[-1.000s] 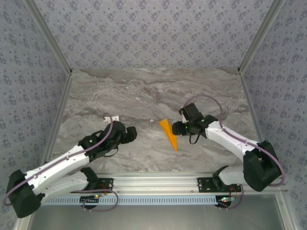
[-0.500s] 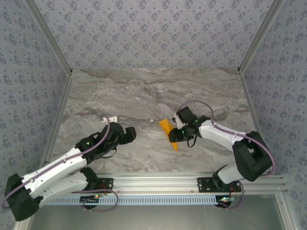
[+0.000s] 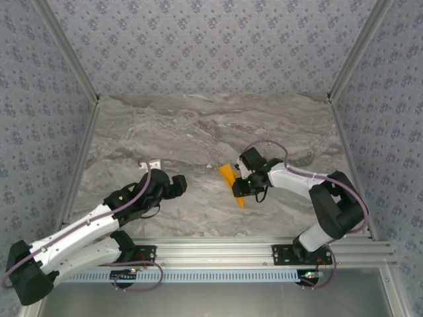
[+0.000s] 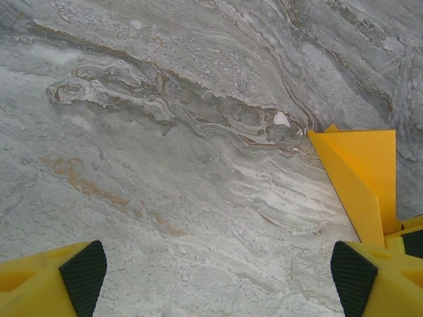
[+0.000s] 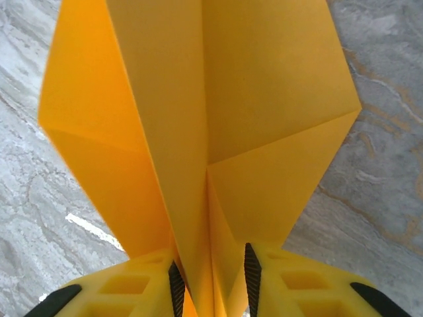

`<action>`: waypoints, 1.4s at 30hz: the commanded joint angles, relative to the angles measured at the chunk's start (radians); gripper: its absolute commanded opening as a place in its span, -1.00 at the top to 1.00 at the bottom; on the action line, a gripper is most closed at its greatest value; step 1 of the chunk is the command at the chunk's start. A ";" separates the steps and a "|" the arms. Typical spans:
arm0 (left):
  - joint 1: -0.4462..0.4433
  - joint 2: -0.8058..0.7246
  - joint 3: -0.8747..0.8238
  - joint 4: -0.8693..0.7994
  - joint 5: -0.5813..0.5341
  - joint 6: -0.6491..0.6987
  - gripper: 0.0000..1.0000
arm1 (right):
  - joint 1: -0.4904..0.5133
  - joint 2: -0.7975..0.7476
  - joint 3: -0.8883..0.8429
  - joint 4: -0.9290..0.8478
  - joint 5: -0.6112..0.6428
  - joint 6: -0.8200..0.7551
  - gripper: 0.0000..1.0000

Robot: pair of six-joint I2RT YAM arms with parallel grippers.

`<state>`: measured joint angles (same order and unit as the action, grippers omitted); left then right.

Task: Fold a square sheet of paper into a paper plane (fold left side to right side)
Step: Pick up the paper plane at the center of the table, then place the paper plane at the center of the table.

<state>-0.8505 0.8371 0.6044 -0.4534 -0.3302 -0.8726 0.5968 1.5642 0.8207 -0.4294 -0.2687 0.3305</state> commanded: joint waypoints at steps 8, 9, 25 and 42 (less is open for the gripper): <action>0.009 -0.035 0.001 -0.045 -0.021 0.010 -0.83 | 0.047 0.106 0.126 -0.043 0.079 0.025 0.79; 0.009 -0.040 0.002 -0.048 -0.017 0.017 -0.83 | 0.039 0.109 0.151 -0.061 0.100 0.033 0.82; 0.010 -0.089 0.005 -0.066 0.080 0.068 -0.97 | -0.078 0.514 0.797 -0.379 0.378 0.189 0.92; 0.010 -0.109 -0.012 -0.085 0.068 0.047 -0.97 | -0.087 0.660 0.912 -0.425 0.361 0.135 0.57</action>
<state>-0.8440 0.7345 0.5934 -0.5232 -0.2581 -0.8230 0.5144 2.2028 1.7084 -0.8108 0.0902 0.4782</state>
